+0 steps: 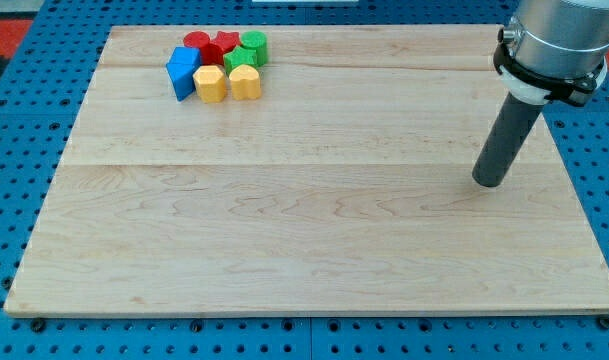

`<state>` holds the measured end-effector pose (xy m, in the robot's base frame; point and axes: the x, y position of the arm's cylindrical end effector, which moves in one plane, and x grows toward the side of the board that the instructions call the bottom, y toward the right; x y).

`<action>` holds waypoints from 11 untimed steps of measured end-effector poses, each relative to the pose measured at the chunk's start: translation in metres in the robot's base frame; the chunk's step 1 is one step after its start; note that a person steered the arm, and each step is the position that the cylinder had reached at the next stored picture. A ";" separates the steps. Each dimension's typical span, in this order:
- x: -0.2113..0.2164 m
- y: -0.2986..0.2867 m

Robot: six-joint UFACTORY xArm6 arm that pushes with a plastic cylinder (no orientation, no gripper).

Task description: Point at the centre left

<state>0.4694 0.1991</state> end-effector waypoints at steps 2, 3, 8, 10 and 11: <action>0.003 0.012; -0.048 0.012; -0.027 -0.315; -0.029 -0.405; -0.033 -0.428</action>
